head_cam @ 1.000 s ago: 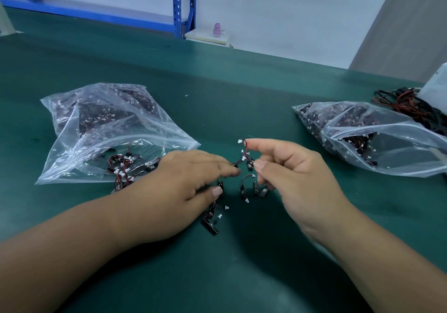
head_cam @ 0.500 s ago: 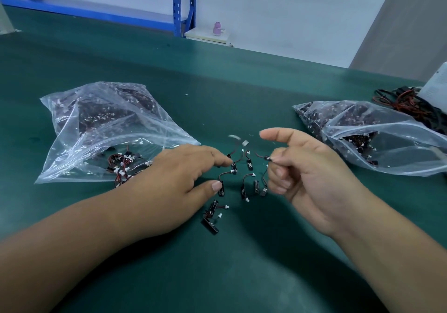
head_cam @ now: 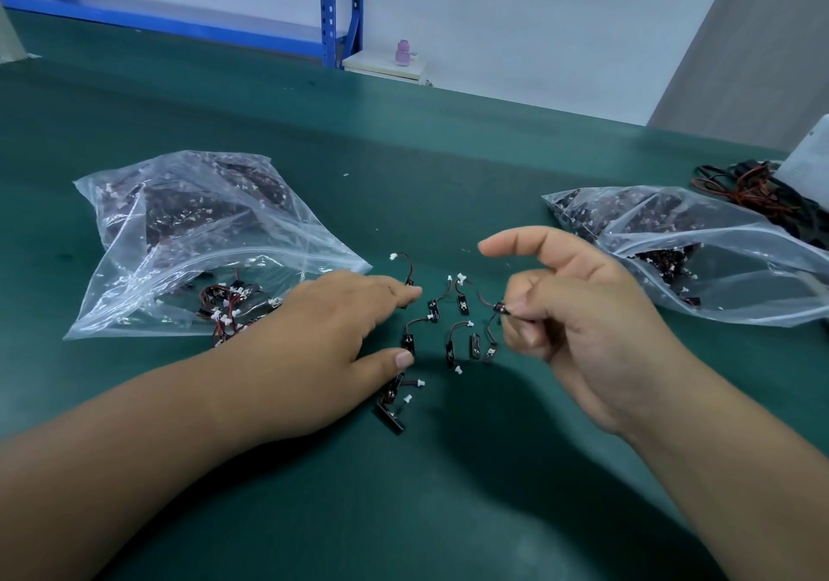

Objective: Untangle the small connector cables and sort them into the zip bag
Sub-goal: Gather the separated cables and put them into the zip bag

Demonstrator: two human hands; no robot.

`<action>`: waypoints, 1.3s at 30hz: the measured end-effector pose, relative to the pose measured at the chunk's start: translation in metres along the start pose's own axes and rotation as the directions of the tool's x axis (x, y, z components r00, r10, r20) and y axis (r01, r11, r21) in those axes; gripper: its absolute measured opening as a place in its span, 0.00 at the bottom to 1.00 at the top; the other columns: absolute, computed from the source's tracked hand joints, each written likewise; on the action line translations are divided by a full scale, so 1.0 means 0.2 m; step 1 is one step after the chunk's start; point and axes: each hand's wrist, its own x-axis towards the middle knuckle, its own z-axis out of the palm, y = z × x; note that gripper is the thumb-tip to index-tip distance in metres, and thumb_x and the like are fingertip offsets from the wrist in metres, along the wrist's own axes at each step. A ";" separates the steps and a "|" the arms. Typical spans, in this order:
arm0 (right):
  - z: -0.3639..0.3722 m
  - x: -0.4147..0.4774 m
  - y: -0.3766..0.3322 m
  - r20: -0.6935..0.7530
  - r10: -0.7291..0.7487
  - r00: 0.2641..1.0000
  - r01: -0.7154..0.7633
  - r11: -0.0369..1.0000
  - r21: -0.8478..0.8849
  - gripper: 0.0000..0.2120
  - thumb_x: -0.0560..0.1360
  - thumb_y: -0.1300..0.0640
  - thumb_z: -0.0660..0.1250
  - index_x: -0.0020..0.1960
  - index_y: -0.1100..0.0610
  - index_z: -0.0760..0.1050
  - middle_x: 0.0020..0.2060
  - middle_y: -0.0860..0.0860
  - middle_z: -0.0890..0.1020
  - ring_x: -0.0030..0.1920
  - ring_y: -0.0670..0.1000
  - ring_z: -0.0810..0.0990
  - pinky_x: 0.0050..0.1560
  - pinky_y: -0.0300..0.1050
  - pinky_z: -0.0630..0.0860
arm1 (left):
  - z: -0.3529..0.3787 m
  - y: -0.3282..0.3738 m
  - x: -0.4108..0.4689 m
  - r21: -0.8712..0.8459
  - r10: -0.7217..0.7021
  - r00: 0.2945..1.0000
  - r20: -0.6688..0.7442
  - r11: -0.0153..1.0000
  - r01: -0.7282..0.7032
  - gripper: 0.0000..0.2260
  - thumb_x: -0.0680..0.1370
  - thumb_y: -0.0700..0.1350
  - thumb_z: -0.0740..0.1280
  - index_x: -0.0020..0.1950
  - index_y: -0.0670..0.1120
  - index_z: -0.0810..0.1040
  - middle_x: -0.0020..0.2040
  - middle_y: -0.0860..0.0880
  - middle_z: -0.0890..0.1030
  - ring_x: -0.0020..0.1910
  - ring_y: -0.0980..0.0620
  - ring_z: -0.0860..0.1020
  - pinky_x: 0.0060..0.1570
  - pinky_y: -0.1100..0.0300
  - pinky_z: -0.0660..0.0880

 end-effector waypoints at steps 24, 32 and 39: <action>-0.15 0.04 0.07 -0.207 0.191 0.960 -0.252 0.256 -0.933 0.21 0.70 0.56 0.59 0.59 0.37 0.65 0.39 0.44 0.79 0.38 0.48 0.79 0.39 0.48 0.78 | -0.02 -0.02 -0.03 0.084 0.095 0.993 0.077 0.991 -0.101 0.37 0.69 0.76 0.53 0.75 0.68 0.44 0.74 0.74 0.39 0.75 0.70 0.45 0.70 0.70 0.42; -0.06 -0.01 0.02 -0.080 -0.045 0.996 -0.063 0.299 -0.952 0.09 0.72 0.50 0.65 0.51 0.41 0.70 0.34 0.43 0.79 0.36 0.47 0.78 0.39 0.47 0.78 | -0.03 0.00 -0.04 0.070 0.164 0.986 0.040 0.983 -0.167 0.36 0.68 0.72 0.60 0.74 0.67 0.53 0.75 0.72 0.47 0.74 0.70 0.49 0.70 0.68 0.50; 0.18 -0.14 0.10 0.281 -0.008 0.960 0.277 0.180 -0.944 0.11 0.77 0.43 0.59 0.57 0.45 0.71 0.46 0.47 0.81 0.49 0.56 0.79 0.43 0.48 0.77 | -0.05 0.00 -0.04 0.117 0.221 0.975 -0.010 0.969 -0.218 0.13 0.68 0.65 0.64 0.48 0.61 0.74 0.55 0.64 0.68 0.60 0.60 0.66 0.63 0.54 0.67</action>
